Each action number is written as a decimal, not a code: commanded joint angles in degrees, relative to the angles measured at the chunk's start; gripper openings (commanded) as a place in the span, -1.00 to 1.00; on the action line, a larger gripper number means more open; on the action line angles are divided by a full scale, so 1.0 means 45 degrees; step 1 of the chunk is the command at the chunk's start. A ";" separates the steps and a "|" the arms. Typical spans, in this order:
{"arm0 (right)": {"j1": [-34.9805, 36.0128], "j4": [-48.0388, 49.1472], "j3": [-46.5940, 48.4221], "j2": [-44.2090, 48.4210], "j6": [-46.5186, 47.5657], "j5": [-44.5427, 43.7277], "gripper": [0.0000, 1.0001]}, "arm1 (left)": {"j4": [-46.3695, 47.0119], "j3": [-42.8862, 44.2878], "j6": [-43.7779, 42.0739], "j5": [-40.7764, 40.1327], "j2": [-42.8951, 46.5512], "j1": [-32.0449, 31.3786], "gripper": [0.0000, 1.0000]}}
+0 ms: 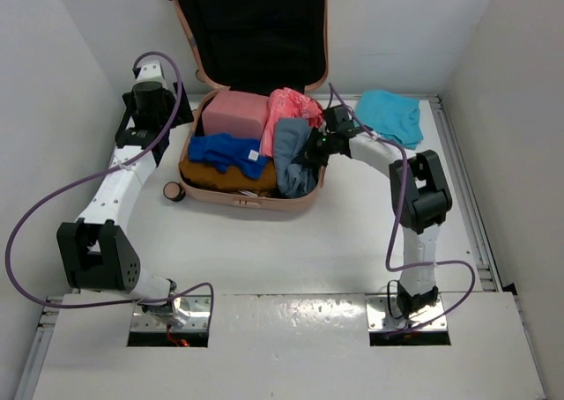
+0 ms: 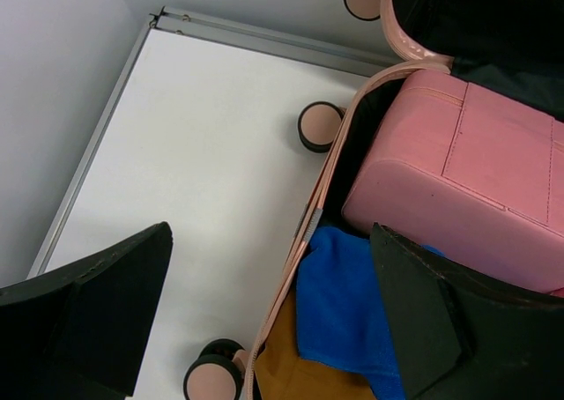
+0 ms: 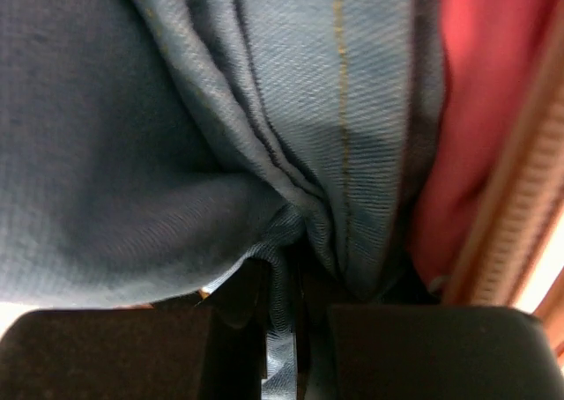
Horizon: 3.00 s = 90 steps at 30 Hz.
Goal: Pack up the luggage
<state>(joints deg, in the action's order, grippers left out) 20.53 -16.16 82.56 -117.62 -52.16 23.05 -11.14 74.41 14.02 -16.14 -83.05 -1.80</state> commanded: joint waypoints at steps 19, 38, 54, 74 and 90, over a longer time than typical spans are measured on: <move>-0.0050 -0.1779 0.0947 0.3560 0.6764 -0.4087 0.32 | 0.0268 0.0534 -0.0186 -0.0046 0.0173 0.0127 0.99; -0.3137 0.3527 0.3975 -0.1532 0.9385 -0.8733 1.00 | 0.0290 0.1704 -0.0323 -0.0436 -0.0841 -0.0125 0.99; -0.4347 0.1332 0.9152 -0.6654 0.7316 -1.0493 1.00 | -0.0084 0.1569 -0.1104 -0.1354 -0.0725 -0.0244 0.99; -0.4934 -0.3016 0.6787 -0.5624 0.9385 -0.5730 -1.00 | -0.0201 0.1844 -0.1495 -0.1257 -0.1213 -0.0478 0.99; -0.3978 0.4975 0.4269 0.0201 0.4933 0.1322 -1.00 | -0.0904 0.1159 0.0341 0.0793 -0.0608 0.1592 0.99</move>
<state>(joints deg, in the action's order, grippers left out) -0.40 -5.37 99.39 -122.19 -23.57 20.45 -15.03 80.07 13.67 -14.85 -89.23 4.56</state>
